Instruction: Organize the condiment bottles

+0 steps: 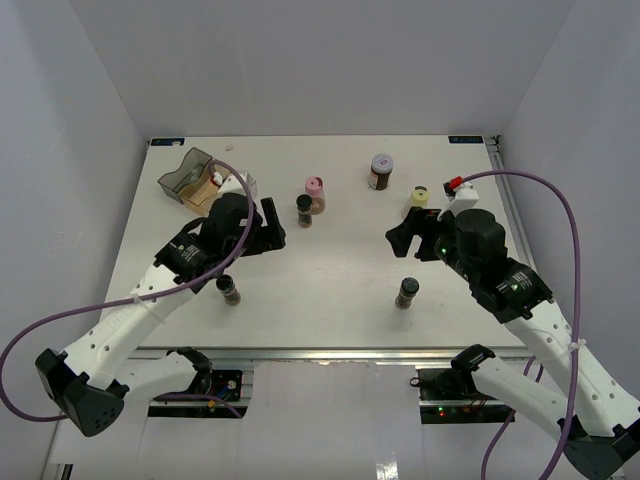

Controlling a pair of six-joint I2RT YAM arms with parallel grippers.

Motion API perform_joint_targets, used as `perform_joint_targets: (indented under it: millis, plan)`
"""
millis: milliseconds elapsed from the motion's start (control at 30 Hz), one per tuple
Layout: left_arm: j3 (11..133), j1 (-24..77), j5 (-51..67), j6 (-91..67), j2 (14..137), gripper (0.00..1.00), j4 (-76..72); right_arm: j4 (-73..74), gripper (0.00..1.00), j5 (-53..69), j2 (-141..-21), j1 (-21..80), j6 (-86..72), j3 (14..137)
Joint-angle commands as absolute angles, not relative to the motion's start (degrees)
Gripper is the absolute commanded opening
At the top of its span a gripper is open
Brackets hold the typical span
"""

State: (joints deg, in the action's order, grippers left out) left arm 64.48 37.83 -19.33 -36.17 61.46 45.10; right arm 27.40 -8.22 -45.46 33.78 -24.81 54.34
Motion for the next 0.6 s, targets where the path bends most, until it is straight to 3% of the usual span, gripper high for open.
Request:
perform_joint_targets:
  millis: [0, 333, 567]
  plan:
    - [63.2, 37.51, -26.83, -40.87, 58.44, 0.88, 55.98, 26.75, 0.9, -5.93, -43.8, 33.75, -22.9, 53.42]
    - [57.21, 30.96, -24.72, -41.06, 56.92, 0.89, 61.09, 27.24, 0.9, -4.68, -43.77, 33.78, -22.24, 53.26]
    - [58.67, 30.66, -21.11, -37.41, 57.79, 0.87, 57.07, 26.86, 0.9, -3.57, -44.17, 33.75, -22.17, 52.84]
